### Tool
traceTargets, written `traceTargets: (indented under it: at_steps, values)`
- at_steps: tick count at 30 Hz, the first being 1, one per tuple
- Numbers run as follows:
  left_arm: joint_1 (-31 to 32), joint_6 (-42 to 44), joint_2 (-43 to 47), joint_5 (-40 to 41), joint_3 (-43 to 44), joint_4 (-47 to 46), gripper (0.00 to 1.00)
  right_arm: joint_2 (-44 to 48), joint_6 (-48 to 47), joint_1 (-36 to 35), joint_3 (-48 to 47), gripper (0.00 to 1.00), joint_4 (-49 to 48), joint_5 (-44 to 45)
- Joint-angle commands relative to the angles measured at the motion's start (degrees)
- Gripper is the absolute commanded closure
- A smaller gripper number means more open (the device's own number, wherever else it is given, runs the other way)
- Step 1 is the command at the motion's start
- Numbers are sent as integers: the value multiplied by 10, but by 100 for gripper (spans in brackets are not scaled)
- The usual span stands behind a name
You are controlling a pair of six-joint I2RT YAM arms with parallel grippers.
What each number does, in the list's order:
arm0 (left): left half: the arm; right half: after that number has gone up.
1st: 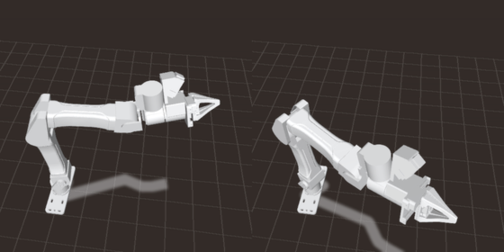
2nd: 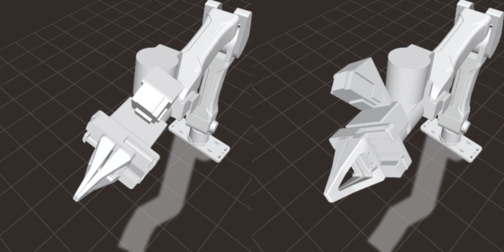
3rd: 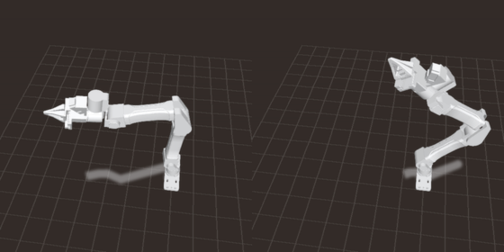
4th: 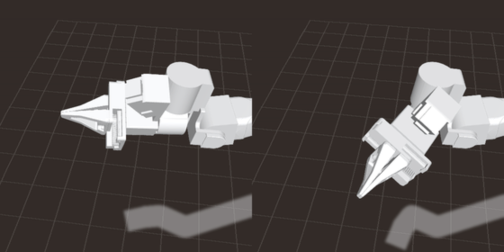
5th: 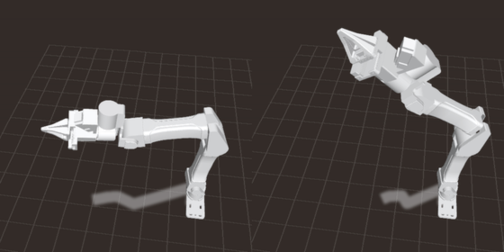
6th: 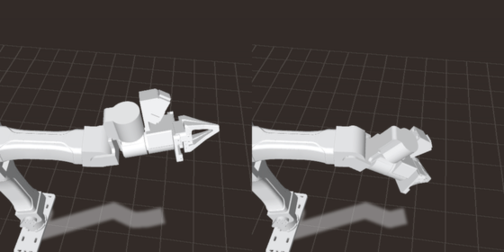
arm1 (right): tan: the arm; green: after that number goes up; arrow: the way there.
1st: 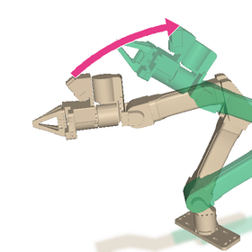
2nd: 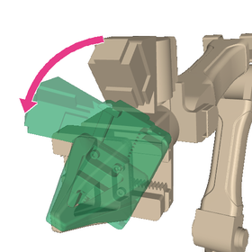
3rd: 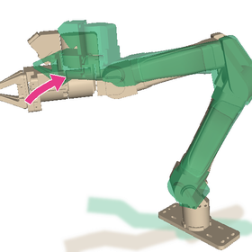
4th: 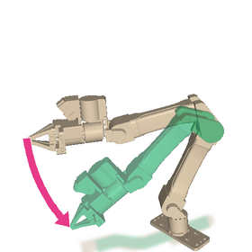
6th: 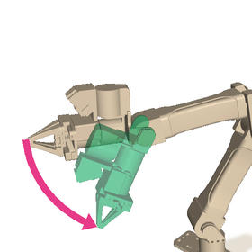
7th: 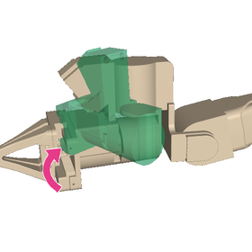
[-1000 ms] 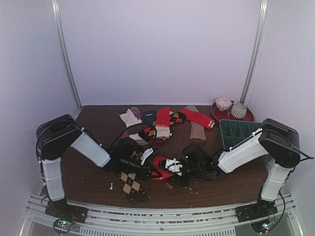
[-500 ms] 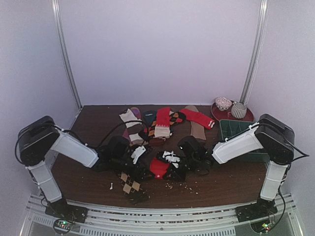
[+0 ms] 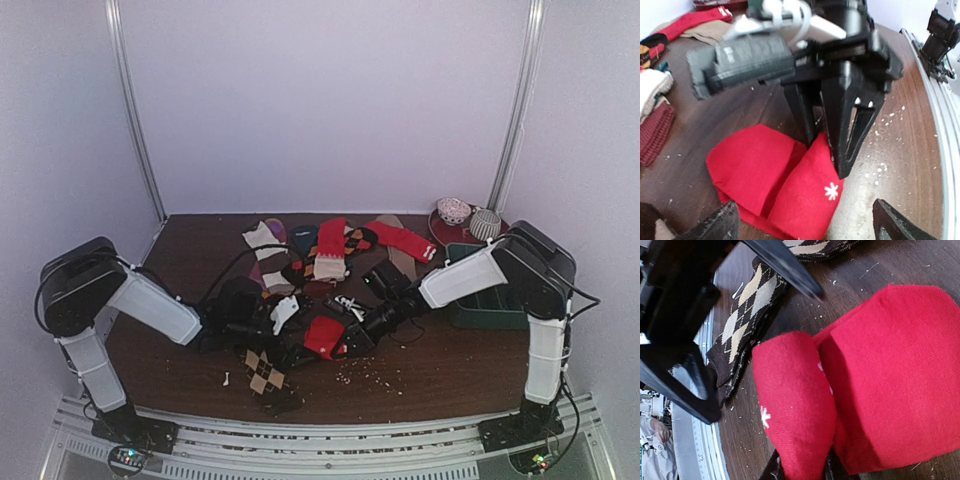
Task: Roll the socks
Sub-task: Roll a pair of socks at the center of the board.
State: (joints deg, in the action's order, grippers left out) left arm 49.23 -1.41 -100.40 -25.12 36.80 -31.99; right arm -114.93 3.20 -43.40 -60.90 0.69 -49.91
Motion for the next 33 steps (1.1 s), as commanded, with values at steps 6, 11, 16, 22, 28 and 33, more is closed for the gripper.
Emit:
traceTargets:
  at_steps: [6, 11, 16, 22, 28, 33]
  values:
    - [4, 36, -65, -26, 50, -9, 22, -56, 7, 7, 33, 82, 149, 55]
    - [4, 24, -84, -28, 58, -19, 41, -59, -1, 8, 31, 82, 157, 54]
    - [4, 21, -111, -32, 73, -5, 64, -61, -8, 9, 30, 82, 164, 53]
    - [4, 5, -123, -38, 85, 19, 100, -59, -12, 9, 28, 78, 158, 63]
    - [-3, -66, -152, -6, 117, 143, 100, 20, -3, 9, 56, 60, 64, 94]
    - [-19, -135, -202, -42, 118, 215, 100, 158, -22, -5, 134, 52, -92, 192]
